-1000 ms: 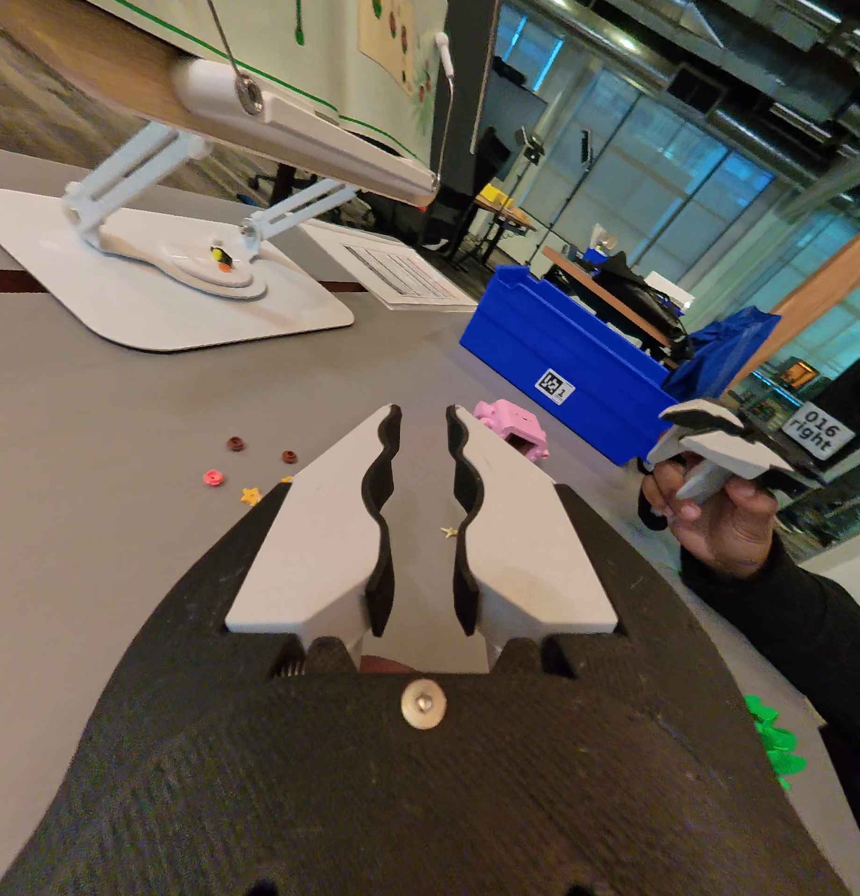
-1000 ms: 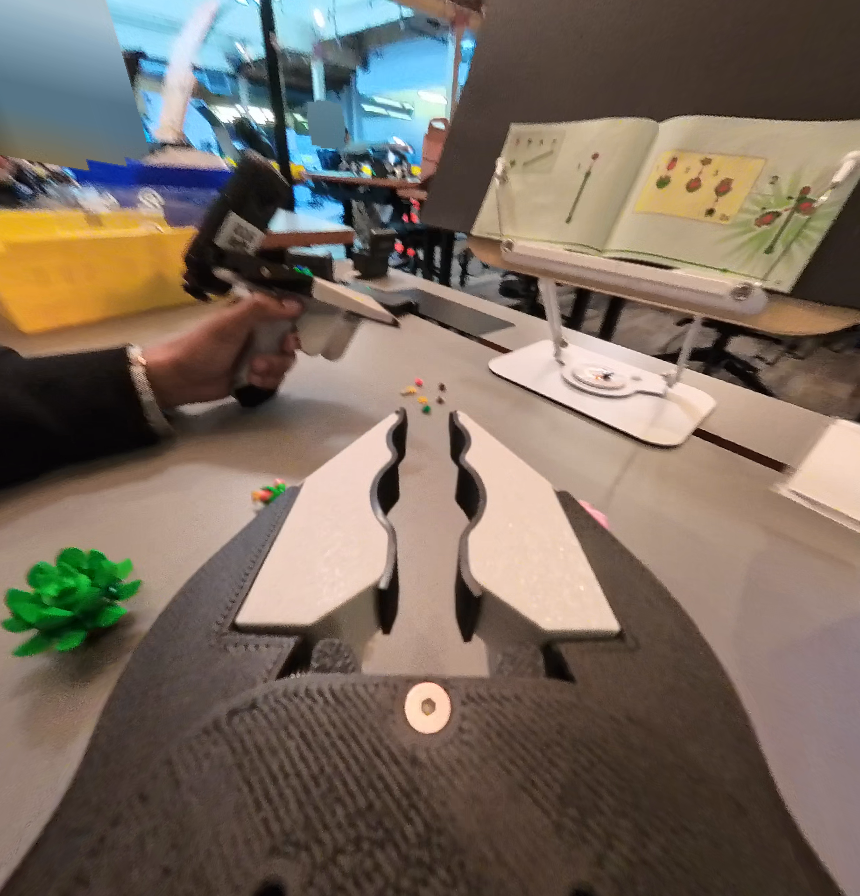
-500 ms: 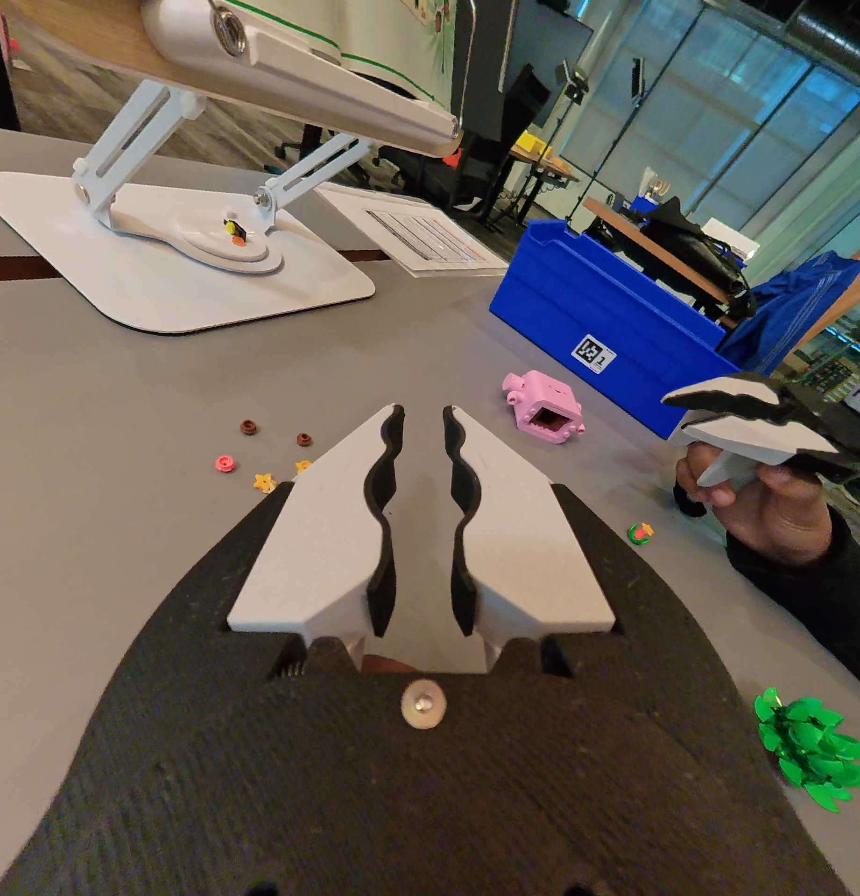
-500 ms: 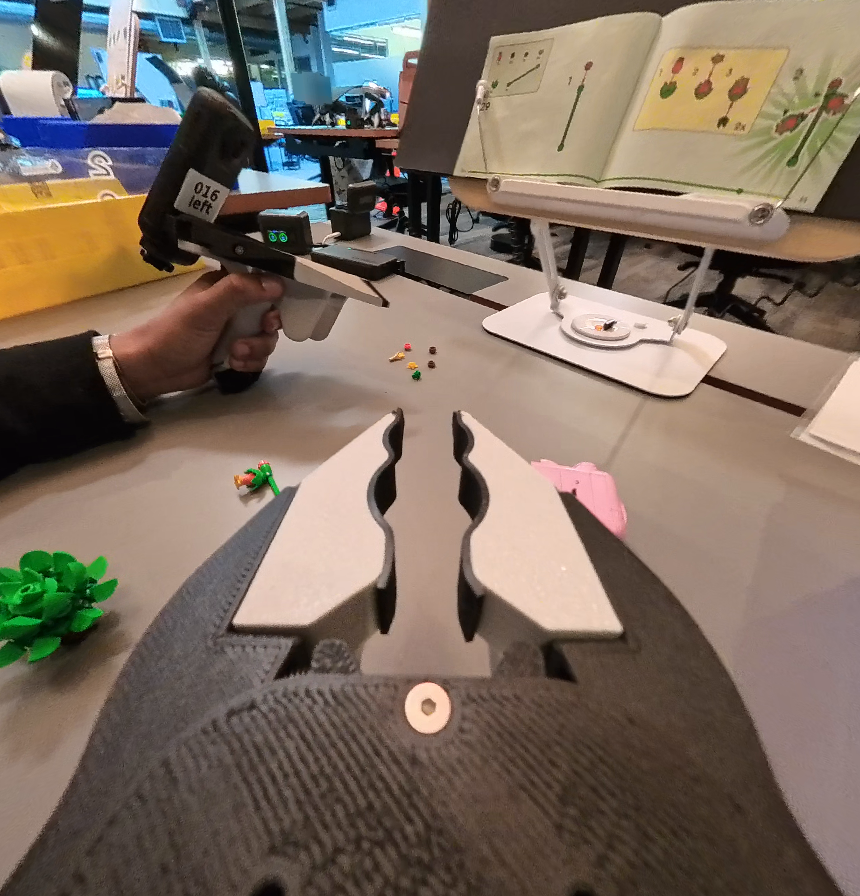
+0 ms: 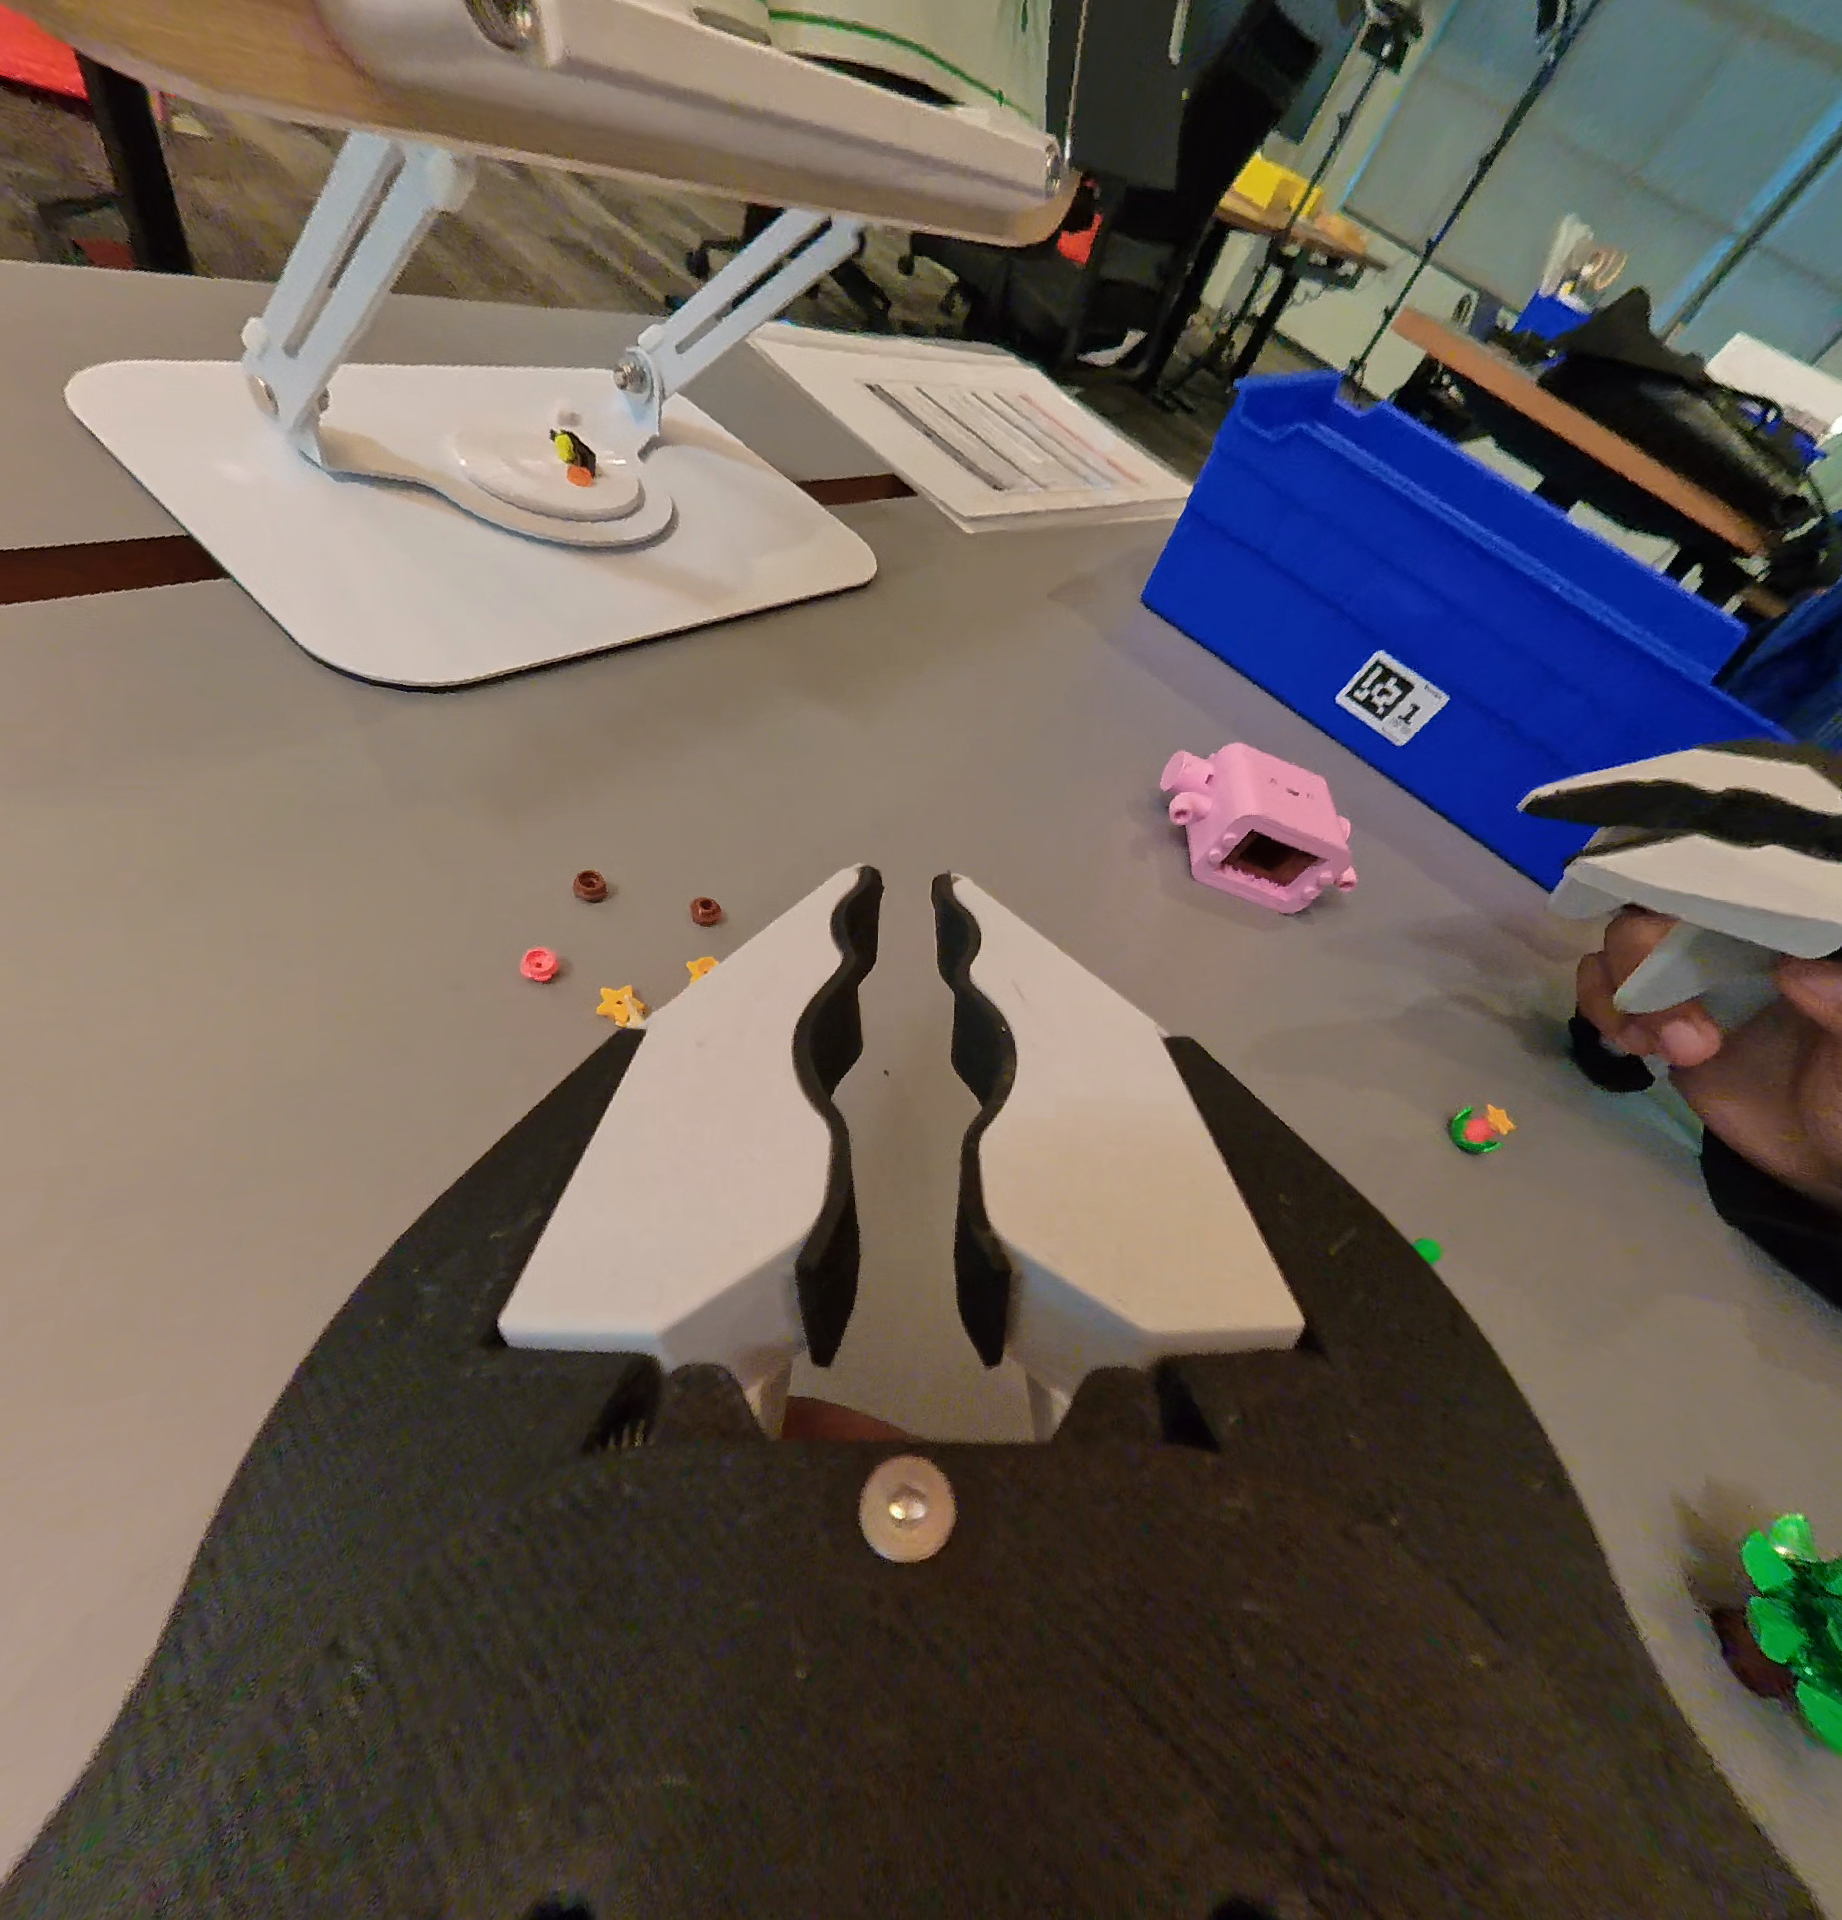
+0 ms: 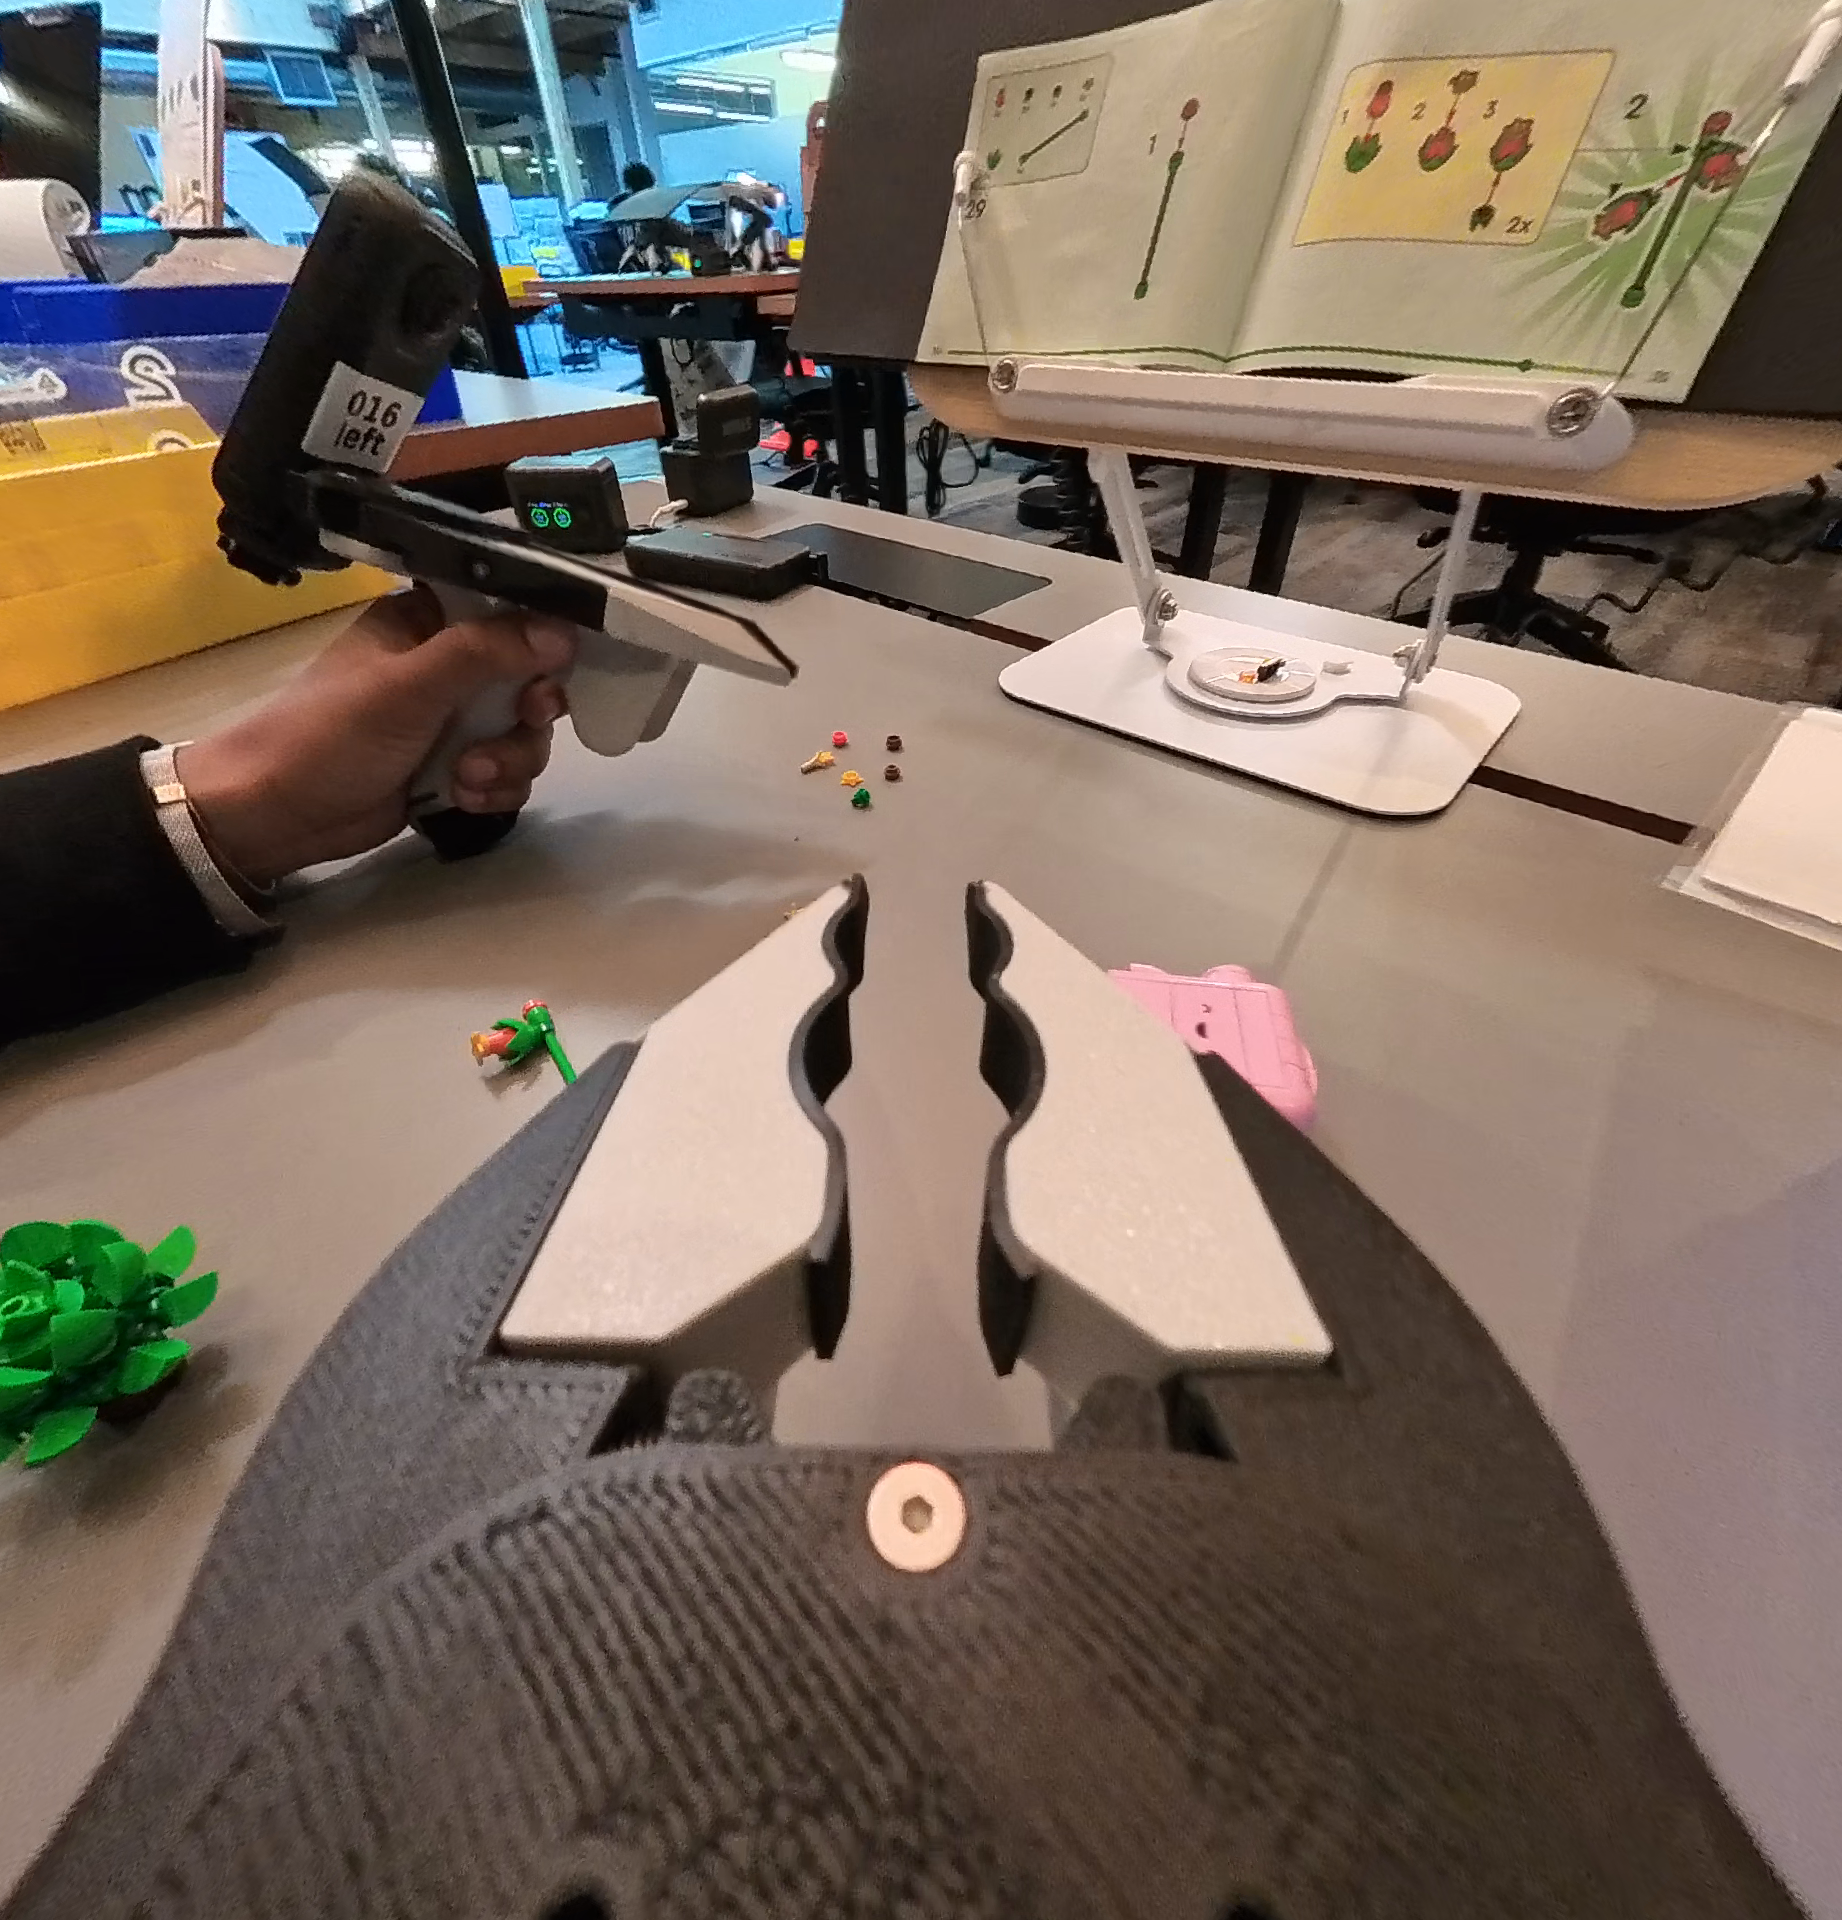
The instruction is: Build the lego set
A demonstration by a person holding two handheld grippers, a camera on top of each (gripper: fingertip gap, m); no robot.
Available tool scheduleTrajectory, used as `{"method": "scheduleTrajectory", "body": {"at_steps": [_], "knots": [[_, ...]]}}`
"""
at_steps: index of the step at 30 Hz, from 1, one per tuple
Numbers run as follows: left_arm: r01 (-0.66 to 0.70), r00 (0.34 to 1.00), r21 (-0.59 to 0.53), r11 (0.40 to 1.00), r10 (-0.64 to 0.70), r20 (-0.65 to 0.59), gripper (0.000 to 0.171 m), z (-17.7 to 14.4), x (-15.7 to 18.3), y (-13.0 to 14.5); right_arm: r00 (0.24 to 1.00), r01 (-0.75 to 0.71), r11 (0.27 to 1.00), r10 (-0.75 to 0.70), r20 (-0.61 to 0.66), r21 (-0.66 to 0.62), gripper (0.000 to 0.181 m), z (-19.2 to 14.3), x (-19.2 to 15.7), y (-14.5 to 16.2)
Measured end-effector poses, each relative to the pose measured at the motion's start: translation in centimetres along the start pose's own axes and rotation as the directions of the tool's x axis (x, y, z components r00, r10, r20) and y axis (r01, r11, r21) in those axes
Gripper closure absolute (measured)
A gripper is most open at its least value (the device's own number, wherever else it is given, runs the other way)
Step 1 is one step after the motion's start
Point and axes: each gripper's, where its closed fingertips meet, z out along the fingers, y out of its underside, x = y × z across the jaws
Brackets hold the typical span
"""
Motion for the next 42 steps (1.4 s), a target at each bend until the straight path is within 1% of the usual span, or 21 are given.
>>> {"method": "scheduleTrajectory", "body": {"at_steps": [5,7,9,10,12,14,17,19,21,24,30,32,36,42], "knots": [[-0.024,1.000,-0.030,0.999,0.025,0.016,0.162,0.3,0.1,0.4,1.000,-0.018,1.000,0.018,-0.015,0.009,0.162,-0.1,0.4,-0.1],[-0.020,1.000,-0.036,0.999,0.020,0.012,0.161,0.4,0.1,0.4,0.999,-0.035,0.999,0.035,-0.011,-0.017,0.161,-0.3,0.5,0.2],[-0.010,1.000,-0.033,0.999,0.010,0.007,0.161,0.3,0.0,0.4,0.997,-0.043,0.995,0.048,0.053,-0.087,0.158,-0.8,-0.1,1.3],[-0.004,1.000,-0.029,1.000,0.004,0.005,0.160,0.3,0.0,0.4,0.993,-0.022,0.992,0.037,0.116,-0.126,0.157,-1.3,-0.8,1.9],[0.011,1.000,-0.025,1.000,-0.011,-0.004,0.160,0.3,-0.1,0.3,0.962,0.071,0.981,-0.020,0.273,-0.180,0.154,-2.6,-2.5,3.1],[0.023,1.000,-0.029,0.999,-0.024,-0.014,0.159,0.3,-0.1,0.4,0.944,0.129,0.972,-0.059,0.324,-0.197,0.154,-3.7,-2.8,3.8],[0.033,0.999,-0.043,0.999,-0.034,-0.023,0.159,0.5,-0.1,0.5,0.932,0.112,0.970,-0.028,0.361,-0.214,0.153,-4.0,-2.9,4.0],[0.032,0.999,-0.050,0.998,-0.033,-0.024,0.158,0.5,-0.1,0.6,0.925,0.149,0.950,-0.036,0.377,-0.274,0.156,-3.6,-3.4,5.1],[0.030,0.999,-0.051,0.998,-0.031,-0.022,0.158,0.6,-0.1,0.6,0.918,0.220,0.913,-0.075,0.389,-0.343,0.160,-3.2,-3.9,6.7],[0.029,0.999,-0.053,0.998,-0.031,-0.022,0.158,0.6,-0.1,0.6,0.914,0.297,0.860,-0.131,0.385,-0.414,0.156,-2.8,-4.1,8.3],[0.032,0.999,-0.059,0.998,-0.034,-0.027,0.158,0.7,0.1,0.7,0.914,0.289,0.858,-0.117,0.388,-0.424,0.158,-2.8,-4.1,8.4],[0.030,0.999,-0.063,0.998,-0.031,-0.027,0.157,0.7,0.1,0.8,0.910,0.304,0.847,-0.122,0.397,-0.436,0.162,-2.8,-4.2,8.7],[0.039,0.999,-0.057,0.998,-0.041,-0.029,0.156,0.7,0.0,0.7,0.907,0.330,0.825,-0.141,0.398,-0.459,0.162,-2.7,-4.3,9.3],[0.042,0.999,-0.057,0.997,-0.044,-0.029,0.156,0.7,0.0,0.7,0.908,0.327,0.825,-0.138,0.397,-0.461,0.163,-2.7,-4.2,9.3]]}}
